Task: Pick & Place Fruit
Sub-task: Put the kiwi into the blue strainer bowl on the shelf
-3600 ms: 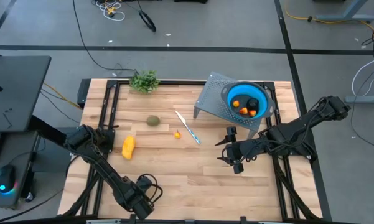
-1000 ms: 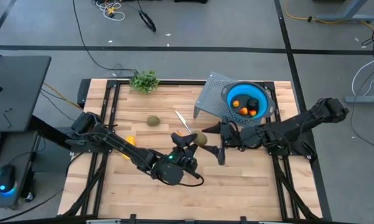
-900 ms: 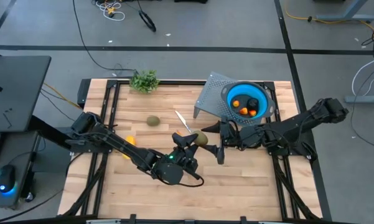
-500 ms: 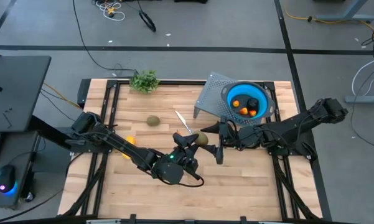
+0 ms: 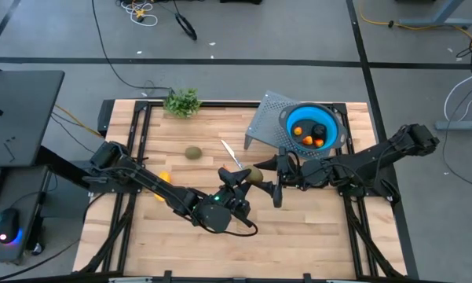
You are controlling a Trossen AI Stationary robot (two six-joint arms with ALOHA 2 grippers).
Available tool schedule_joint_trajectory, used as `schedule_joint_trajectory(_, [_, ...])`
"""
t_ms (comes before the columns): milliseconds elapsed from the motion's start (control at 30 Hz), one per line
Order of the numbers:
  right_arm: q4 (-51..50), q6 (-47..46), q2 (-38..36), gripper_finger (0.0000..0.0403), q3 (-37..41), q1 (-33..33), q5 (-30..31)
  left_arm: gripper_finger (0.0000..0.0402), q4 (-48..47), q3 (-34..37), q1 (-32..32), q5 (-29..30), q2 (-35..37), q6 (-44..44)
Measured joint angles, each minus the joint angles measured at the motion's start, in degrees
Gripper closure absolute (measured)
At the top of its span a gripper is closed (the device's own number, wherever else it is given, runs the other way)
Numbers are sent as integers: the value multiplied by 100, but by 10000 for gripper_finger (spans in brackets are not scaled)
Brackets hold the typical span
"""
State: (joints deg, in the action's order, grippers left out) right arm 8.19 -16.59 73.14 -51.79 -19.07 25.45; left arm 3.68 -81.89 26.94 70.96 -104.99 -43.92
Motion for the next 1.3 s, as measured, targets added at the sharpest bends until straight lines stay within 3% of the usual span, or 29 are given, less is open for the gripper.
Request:
schedule_joint_trajectory(267, [-15,11,-1,150,0,0,-4,153,-2,0,0,-47,0,20])
schedule_joint_trajectory(567, [-97,160,9,152,0,55,152,98,510,-7,216,-151,0,-182])
schedule_joint_trajectory(767, [-445,390,-128,152,0,178,478,57,760,-7,362,376,0,-466])
schedule_joint_trajectory(900, [-1034,605,-538,153,0,181,1466,43,467,-7,398,442,2,392])
schedule_joint_trajectory(1167, [-2784,338,-1701,153,1,183,2915,46,-1383,-6,137,-574,2,3309])
schedule_joint_trajectory(1300, [-3793,-229,-2129,153,0,251,3152,46,-1527,198,-75,-1176,2,3941])
